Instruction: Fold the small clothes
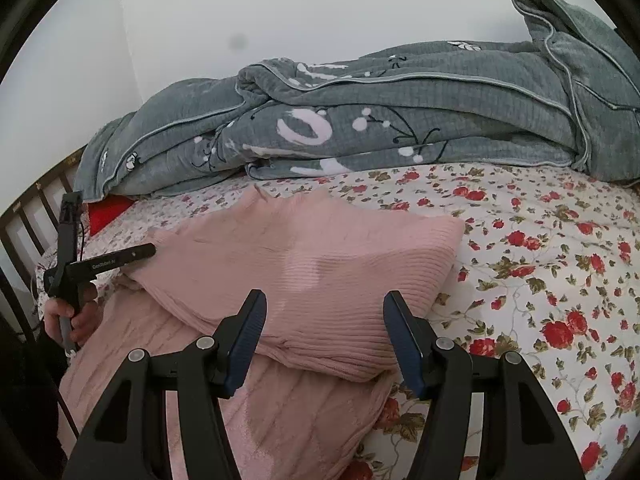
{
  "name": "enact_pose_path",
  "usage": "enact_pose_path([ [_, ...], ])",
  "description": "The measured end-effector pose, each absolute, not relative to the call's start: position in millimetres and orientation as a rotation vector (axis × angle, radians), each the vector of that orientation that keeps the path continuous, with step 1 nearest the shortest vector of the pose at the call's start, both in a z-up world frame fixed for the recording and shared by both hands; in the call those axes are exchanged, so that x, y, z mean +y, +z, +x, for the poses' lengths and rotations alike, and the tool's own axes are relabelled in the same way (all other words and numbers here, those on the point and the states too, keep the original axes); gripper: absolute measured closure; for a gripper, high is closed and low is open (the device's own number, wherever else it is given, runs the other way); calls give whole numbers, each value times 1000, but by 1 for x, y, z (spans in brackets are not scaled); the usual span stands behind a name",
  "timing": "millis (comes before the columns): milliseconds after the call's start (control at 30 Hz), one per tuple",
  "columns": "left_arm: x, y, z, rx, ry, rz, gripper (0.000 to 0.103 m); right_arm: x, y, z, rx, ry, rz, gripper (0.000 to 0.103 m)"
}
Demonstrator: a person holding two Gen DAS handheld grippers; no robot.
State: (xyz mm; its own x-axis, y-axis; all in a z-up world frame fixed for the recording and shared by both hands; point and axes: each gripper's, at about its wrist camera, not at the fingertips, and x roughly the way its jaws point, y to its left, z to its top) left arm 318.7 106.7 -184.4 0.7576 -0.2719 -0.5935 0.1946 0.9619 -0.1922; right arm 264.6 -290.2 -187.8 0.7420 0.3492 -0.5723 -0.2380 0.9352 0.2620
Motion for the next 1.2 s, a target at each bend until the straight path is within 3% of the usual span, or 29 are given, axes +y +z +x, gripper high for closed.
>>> enact_pose_path([
  [233, 124, -171, 304, 541, -265, -216, 95, -295, -188, 265, 653, 322, 208, 43],
  [467, 127, -176, 312, 582, -215, -229, 95, -298, -189, 267, 662, 294, 225, 43],
  [567, 117, -186, 326, 686, -178, -177, 92, -294, -192, 272, 697, 263, 197, 43],
  [667, 117, -190, 328, 719, -163, -175, 85, -293, -196, 276, 726, 240, 189, 43],
  [800, 116, -189, 324, 708, -154, -160, 56, -296, -203, 284, 779, 207, 202, 43],
  [833, 115, -188, 323, 705, -149, -151, 52, -297, -206, 286, 795, 199, 211, 43],
  [1000, 106, -183, 317, 672, -162, -100, 41, -299, -211, 291, 817, 161, 223, 51],
  [1200, 102, -191, 329, 757, -133, -77, 36, -298, -211, 293, 818, 162, 221, 68],
])
